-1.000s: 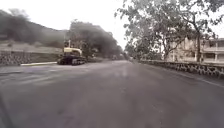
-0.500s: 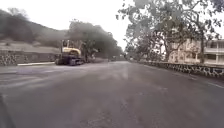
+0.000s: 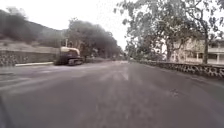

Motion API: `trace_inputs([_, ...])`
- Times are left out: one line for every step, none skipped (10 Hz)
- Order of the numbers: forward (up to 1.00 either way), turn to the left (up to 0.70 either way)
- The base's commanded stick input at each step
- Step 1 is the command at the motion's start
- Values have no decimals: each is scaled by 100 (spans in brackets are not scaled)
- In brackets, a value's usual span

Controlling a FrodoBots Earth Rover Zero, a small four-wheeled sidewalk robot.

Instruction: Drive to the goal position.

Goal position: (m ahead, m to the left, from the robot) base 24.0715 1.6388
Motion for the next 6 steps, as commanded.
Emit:
trace_inputs([70,0])
trace_inputs([70,0])
trace_inputs([70,0])
trace_inputs([70,0])
trace_inputs([70,0])
trace_inputs([70,0])
